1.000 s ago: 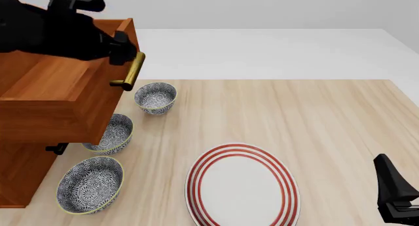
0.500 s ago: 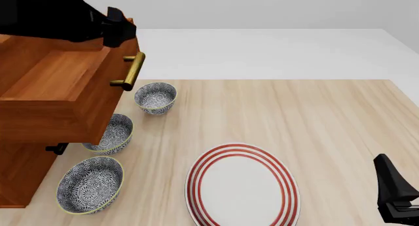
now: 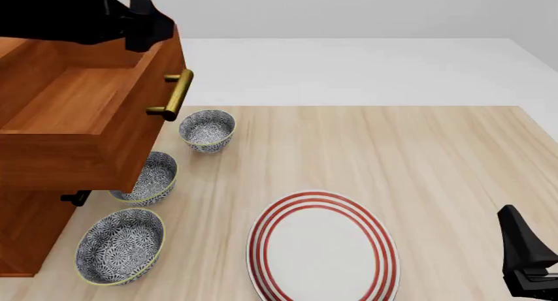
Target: Open the top drawer of the cabinet.
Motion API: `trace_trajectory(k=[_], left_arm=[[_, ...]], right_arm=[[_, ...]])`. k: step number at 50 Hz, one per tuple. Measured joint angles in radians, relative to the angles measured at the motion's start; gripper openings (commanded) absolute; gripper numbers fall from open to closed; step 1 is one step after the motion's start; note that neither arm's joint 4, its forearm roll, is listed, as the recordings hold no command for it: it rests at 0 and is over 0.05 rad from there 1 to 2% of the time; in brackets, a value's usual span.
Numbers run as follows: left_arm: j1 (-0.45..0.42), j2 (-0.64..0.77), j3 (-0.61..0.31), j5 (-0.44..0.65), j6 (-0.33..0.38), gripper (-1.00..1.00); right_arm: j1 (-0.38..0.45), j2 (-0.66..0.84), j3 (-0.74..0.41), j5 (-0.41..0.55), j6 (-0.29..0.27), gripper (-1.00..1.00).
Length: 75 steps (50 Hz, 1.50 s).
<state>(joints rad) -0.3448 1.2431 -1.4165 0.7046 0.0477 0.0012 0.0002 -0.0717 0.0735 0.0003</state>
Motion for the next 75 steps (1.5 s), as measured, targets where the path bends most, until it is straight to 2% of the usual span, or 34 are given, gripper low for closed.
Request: trace_trajectory(k=[27, 75], left_arm=[[-0.068, -0.088, 0.050, -0.028, 0.011, 1.00], [-0.123, -0.177, 0.082, -0.009, 0.026, 1.00]], right_arm=[[0.000, 0.000, 0.000, 0.000, 0.000, 1.00], [0.000, 0.000, 0.000, 0.000, 0.000, 1.00]])
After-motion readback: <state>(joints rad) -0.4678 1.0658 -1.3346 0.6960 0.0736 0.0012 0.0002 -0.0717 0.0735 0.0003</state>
